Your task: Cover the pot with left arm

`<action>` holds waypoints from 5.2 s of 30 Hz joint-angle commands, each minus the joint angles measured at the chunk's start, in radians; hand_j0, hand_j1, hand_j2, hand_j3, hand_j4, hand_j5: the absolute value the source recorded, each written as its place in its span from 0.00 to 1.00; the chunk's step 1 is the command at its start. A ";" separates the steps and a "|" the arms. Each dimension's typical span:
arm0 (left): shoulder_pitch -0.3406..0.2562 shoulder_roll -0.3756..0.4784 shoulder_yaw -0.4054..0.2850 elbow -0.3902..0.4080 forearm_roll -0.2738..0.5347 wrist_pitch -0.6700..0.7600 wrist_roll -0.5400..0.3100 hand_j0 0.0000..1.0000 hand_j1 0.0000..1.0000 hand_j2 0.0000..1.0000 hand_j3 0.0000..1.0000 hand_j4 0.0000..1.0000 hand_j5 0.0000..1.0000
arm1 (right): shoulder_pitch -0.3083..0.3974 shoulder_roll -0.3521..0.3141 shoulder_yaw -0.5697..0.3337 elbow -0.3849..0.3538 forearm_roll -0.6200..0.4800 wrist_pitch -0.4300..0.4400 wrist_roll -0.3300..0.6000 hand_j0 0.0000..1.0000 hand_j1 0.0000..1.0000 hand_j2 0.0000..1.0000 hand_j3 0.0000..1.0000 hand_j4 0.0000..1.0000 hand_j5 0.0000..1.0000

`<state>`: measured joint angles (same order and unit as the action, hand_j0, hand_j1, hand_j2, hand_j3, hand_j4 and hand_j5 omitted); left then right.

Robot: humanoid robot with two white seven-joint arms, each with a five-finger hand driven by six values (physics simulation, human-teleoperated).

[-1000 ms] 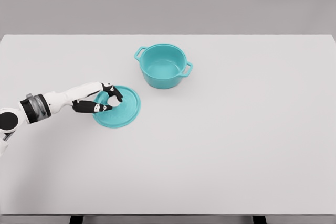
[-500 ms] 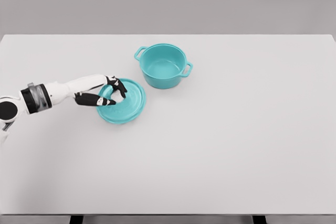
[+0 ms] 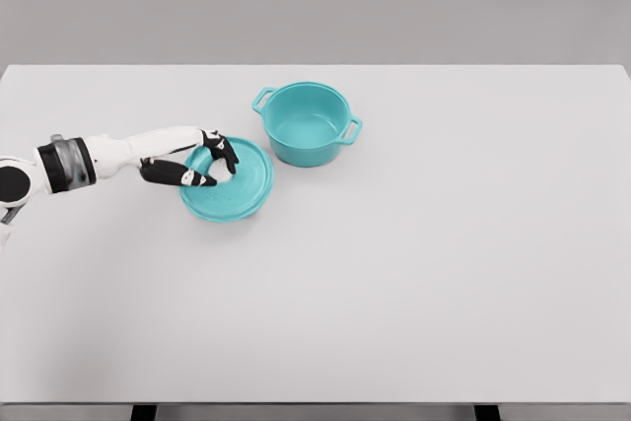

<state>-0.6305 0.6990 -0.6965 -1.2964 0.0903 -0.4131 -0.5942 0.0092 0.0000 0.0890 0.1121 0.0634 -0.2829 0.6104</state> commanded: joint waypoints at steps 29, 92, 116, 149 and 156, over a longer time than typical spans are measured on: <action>-0.074 0.004 -0.001 0.005 0.020 0.008 -0.007 0.48 0.48 0.48 0.48 0.48 0.48 | 0.000 0.000 0.000 0.000 0.001 -0.001 0.000 1.00 1.00 1.00 1.00 1.00 1.00; -0.314 -0.263 -0.161 0.313 -0.017 0.071 -0.009 0.48 0.48 0.48 0.48 0.48 0.48 | 0.000 0.000 0.000 0.000 0.001 -0.001 0.000 1.00 1.00 1.00 1.00 1.00 1.00; -0.400 -0.358 -0.201 0.463 -0.024 0.070 -0.009 0.49 0.49 0.49 0.49 0.49 0.49 | 0.000 0.000 0.000 0.000 0.001 -0.001 0.000 1.00 1.00 1.00 1.00 1.00 1.00; -0.422 -0.412 -0.201 0.508 -0.038 0.068 -0.007 0.49 0.49 0.49 0.49 0.49 0.49 | 0.000 0.000 0.000 0.000 0.001 -0.001 0.000 1.00 1.00 1.00 1.00 1.00 1.00; -0.428 -0.420 -0.201 0.536 -0.050 0.068 -0.009 0.49 0.49 0.49 0.49 0.49 0.49 | 0.000 0.000 0.000 0.000 0.001 -0.001 0.000 1.00 1.00 1.00 1.00 1.00 1.00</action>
<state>-1.0584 0.2822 -0.8993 -0.7707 0.0404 -0.3464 -0.6033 0.0092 0.0000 0.0890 0.1119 0.0634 -0.2827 0.6104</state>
